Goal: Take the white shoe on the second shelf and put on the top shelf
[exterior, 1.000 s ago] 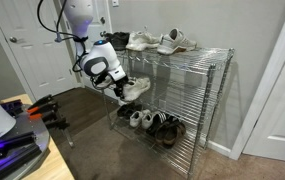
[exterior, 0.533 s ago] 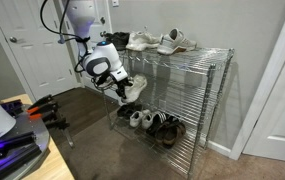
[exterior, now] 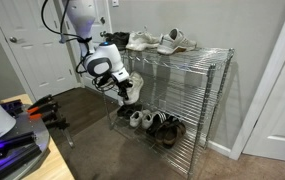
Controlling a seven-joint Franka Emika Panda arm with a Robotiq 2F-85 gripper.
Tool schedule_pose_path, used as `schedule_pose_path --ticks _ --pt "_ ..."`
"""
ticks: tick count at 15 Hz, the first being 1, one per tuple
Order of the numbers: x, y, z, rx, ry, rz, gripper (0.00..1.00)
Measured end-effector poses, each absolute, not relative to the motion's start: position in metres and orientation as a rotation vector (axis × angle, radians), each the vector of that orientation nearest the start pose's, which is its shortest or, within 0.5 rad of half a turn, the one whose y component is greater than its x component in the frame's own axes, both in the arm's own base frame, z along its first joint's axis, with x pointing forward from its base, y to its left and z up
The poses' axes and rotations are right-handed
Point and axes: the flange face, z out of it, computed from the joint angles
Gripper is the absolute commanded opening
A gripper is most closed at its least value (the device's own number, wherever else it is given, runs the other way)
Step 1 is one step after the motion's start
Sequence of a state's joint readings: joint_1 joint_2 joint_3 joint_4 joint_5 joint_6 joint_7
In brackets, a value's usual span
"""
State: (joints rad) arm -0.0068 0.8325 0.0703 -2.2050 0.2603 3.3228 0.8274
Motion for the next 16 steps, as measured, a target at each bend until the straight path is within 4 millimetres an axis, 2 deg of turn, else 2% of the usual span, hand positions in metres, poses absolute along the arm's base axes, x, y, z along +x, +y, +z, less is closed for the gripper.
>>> schedule_pose_path --ticks 3,9,16 --pt "0.508 -0.001 0.036 -2.647 1.525 -0.386 0.05" --pt "0.479 -0.014 0.069 -2.854 1.561 -0.482 0.05" --pt "0.458 -0.026 0.103 -3.099 1.556 -0.431 0.05"
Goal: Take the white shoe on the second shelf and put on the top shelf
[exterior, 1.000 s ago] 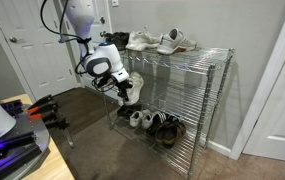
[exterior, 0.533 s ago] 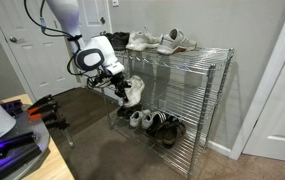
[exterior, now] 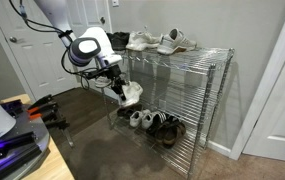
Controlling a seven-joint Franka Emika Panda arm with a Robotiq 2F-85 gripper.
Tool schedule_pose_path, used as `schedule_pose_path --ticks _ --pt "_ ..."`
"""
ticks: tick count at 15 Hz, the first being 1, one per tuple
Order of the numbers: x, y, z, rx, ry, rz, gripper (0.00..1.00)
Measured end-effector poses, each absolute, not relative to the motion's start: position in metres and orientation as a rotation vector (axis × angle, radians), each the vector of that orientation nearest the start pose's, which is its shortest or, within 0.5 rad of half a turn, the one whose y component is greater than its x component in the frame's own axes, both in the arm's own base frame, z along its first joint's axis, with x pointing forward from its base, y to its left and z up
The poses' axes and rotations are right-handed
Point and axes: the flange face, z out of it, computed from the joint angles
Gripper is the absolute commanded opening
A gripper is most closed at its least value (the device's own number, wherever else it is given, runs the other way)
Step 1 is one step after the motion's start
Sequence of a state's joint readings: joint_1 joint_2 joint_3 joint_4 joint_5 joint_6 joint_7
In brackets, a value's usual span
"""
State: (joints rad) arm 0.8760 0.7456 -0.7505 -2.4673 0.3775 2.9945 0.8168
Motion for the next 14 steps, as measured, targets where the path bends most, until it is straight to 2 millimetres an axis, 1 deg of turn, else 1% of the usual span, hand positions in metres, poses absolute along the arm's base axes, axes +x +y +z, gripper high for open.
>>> schedule_pose_path --ticks 3,7,10,14 --pt "0.444 -0.037 0.126 -3.225 1.535 -0.403 0.05" --pt "0.425 -0.043 0.163 -3.326 1.527 -0.41 0.05" --pt "0.414 -0.043 0.195 -3.341 1.555 -0.441 0.05" --pt "0.4 -0.037 0.236 -3.312 1.549 -0.495 0.05"
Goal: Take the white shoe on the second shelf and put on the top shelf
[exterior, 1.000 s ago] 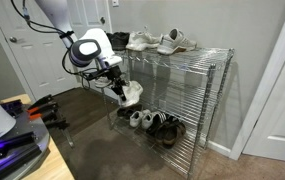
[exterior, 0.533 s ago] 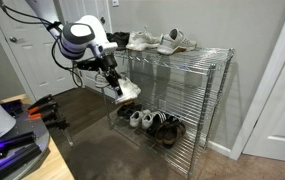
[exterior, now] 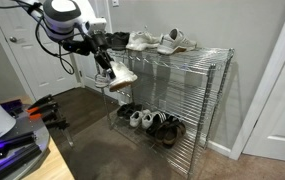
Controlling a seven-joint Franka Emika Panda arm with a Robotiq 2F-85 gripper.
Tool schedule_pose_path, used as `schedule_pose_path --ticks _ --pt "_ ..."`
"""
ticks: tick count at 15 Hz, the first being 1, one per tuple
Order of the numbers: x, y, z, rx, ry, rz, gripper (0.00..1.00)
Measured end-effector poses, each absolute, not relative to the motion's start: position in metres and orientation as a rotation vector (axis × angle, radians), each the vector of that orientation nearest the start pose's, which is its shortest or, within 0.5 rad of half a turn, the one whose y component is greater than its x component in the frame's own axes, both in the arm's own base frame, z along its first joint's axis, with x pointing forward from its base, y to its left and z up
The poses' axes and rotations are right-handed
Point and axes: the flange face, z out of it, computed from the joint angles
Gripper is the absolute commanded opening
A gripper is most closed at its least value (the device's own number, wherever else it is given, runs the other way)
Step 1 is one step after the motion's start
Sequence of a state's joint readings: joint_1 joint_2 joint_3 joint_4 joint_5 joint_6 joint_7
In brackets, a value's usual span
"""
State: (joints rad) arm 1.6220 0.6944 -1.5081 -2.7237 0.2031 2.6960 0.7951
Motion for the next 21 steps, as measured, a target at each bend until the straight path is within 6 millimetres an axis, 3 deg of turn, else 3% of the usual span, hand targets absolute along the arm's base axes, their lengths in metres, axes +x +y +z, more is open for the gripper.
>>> schedule_pose_path --ticks 4,9,14,17,21 --pt "0.377 -0.027 0.267 2.37 -1.113 0.376 0.05" --pt "0.387 -0.009 0.311 2.466 -1.205 0.469 0.05" --pt "0.387 -0.009 0.347 2.539 -1.307 0.573 0.05" --pt "0.386 -0.01 0.357 2.55 -1.396 0.621 0.05" --pt "0.385 0.0 0.354 2.579 -1.631 0.648 0.05"
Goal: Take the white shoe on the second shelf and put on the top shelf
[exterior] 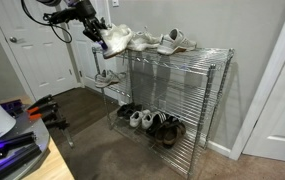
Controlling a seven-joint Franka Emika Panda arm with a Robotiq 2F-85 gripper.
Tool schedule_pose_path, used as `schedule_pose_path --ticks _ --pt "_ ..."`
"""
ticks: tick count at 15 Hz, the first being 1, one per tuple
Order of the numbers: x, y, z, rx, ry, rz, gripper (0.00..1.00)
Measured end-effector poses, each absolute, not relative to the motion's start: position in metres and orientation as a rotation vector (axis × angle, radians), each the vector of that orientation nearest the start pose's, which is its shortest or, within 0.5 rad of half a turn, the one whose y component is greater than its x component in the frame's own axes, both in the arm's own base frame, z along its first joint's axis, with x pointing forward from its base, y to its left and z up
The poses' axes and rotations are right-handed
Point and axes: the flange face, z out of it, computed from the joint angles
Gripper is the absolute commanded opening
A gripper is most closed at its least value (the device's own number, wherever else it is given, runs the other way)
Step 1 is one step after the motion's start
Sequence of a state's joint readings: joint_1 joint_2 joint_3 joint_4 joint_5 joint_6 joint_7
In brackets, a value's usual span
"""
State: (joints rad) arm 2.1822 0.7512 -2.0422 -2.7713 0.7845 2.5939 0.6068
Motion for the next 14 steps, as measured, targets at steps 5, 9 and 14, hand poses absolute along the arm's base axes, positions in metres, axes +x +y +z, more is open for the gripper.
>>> schedule_pose_path --ticks 5,9,14 --pt "0.381 0.029 0.325 -2.331 1.826 -0.556 0.05" --pt "0.384 0.053 0.315 -2.139 1.943 -0.515 0.05" --pt "0.433 0.048 0.354 -1.891 2.055 -0.589 0.05"
